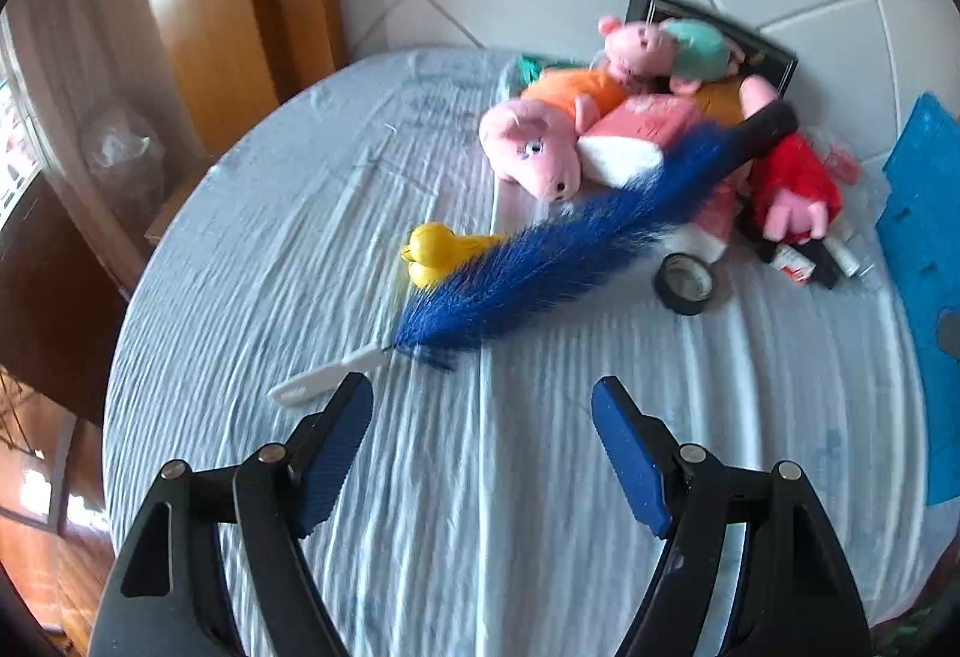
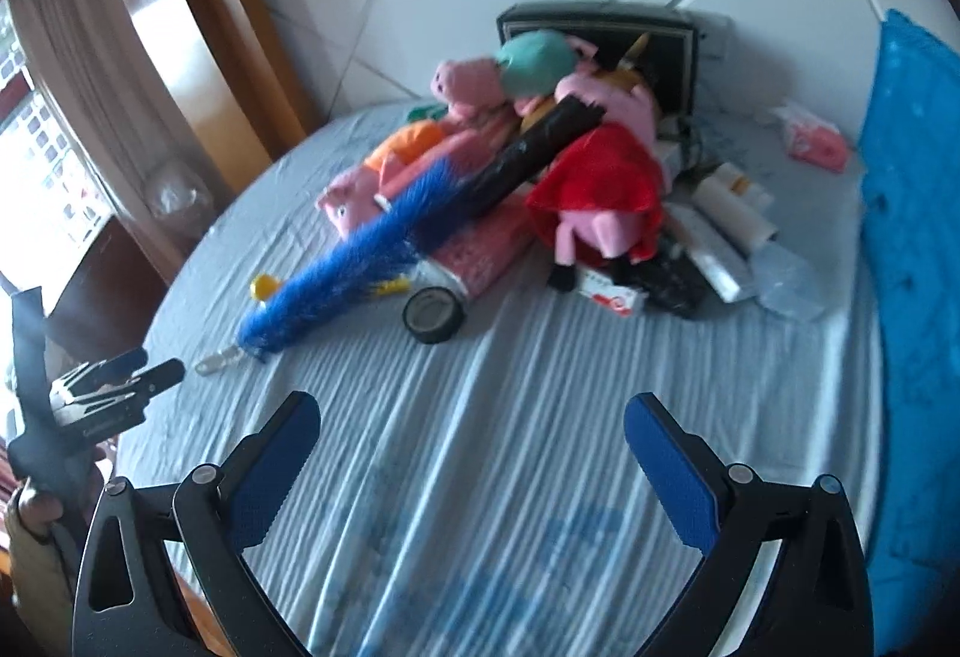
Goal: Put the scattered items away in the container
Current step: 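Grasp the blue brush with the left tool while the right tool grasps the black tape roll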
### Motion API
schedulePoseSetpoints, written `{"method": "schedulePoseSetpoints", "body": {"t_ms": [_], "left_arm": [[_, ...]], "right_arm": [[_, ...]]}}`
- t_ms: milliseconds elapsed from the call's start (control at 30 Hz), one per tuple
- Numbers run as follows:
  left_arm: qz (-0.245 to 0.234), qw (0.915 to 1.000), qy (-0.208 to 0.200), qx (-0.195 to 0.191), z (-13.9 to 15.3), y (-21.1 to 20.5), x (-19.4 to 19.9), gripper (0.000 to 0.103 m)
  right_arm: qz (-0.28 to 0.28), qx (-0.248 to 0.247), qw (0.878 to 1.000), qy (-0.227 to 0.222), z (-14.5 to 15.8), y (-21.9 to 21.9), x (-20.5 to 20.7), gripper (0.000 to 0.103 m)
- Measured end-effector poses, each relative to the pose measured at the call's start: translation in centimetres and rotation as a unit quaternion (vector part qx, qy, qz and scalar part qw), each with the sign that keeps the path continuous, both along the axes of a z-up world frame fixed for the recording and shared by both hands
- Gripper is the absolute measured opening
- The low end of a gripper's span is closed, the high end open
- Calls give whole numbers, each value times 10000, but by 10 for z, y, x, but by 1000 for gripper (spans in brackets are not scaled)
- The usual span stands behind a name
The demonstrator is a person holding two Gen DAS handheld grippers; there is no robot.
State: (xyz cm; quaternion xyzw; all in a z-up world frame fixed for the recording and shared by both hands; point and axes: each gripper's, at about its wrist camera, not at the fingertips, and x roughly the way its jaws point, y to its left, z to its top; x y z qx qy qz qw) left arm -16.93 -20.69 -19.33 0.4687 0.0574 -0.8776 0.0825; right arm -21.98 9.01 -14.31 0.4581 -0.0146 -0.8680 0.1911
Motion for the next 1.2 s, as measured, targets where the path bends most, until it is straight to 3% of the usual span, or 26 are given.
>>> {"method": "schedulePoseSetpoints", "body": {"t_ms": [133, 333, 533, 667, 800, 833, 933, 967, 1033, 1100, 1200], "left_arm": [[-228, 9995, -148, -141, -34, -13, -36, 75], [-513, 9981, -338, 87, -71, -29, -77, 75], [-678, 9961, -468, 300, -94, -29, -101, 75], [-667, 9934, -529, 765, -105, -24, -113, 75], [-792, 9941, -364, 649, -103, -8, -117, 75], [-789, 9945, -357, 585, -103, -4, -118, 75], [-760, 9956, -368, 418, -106, 3, -118, 70], [-761, 9961, -327, 317, -106, 6, -118, 65], [-745, 9965, -315, 200, -105, 9, -116, 56], [-703, 9966, -374, 203, -103, 10, -114, 45], [-640, 9967, -447, 241, -98, 12, -110, 36]], "right_arm": [[-206, 5, 9995, -259, -38, -21, -23, 103], [-361, 64, 9973, -632, -89, -64, -53, 103], [-294, 209, 9974, -629, -113, -98, -75, 103], [-364, 366, 9974, -495, -125, -109, -91, 103], [-438, 455, 9969, -470, -138, -111, -102, 102], [-445, 452, 9970, -453, -140, -111, -103, 100], [-411, 418, 9971, -479, -147, -111, -106, 80], [-410, 428, 9970, -504, -150, -111, -106, 79], [-371, 566, 9971, -348, -151, -114, -104, 67], [-313, 805, 9960, -227, -152, -118, -102, 61], [-209, 873, 9957, -209, -150, -117, -98, 58]]}}
